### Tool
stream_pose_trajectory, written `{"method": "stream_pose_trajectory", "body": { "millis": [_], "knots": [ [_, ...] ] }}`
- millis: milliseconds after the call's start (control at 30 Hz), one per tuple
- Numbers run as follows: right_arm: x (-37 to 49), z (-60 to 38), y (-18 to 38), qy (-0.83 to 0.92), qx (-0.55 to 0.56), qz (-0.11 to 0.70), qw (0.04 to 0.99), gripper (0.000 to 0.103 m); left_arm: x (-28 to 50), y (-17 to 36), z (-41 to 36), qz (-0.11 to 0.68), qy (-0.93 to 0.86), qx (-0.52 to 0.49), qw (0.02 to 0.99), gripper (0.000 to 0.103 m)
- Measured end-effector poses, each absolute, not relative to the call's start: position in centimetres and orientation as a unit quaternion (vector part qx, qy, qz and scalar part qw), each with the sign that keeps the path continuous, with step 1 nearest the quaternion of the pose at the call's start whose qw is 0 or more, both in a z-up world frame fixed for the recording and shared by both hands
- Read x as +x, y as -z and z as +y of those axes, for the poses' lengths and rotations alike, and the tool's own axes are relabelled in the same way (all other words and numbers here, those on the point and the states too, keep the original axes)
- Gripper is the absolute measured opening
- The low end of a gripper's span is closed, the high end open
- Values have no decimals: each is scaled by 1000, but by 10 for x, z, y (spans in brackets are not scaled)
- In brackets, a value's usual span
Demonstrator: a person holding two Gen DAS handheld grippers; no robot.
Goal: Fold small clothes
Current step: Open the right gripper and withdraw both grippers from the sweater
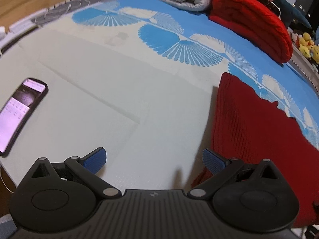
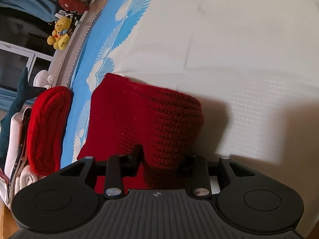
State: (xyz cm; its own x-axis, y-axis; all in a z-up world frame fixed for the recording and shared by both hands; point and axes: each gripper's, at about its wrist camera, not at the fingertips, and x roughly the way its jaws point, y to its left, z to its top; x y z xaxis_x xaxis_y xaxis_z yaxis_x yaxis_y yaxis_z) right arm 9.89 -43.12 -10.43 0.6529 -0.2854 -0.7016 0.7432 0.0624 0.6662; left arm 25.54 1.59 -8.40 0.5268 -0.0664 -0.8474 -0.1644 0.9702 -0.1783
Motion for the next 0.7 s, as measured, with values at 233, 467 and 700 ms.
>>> {"method": "stream_pose_trajectory", "body": {
  "millis": [233, 467, 700],
  "knots": [
    [144, -385, 28, 359, 385, 210, 824, 16, 263, 78, 45, 482, -57, -172, 857, 103],
    [224, -233, -14, 228, 32, 220, 948, 16, 260, 77, 59, 482, -65, -183, 854, 103],
    [221, -85, 50, -44, -251, 267, 930, 16, 257, 77, 69, 481, -73, -195, 852, 103]
  ]
}}
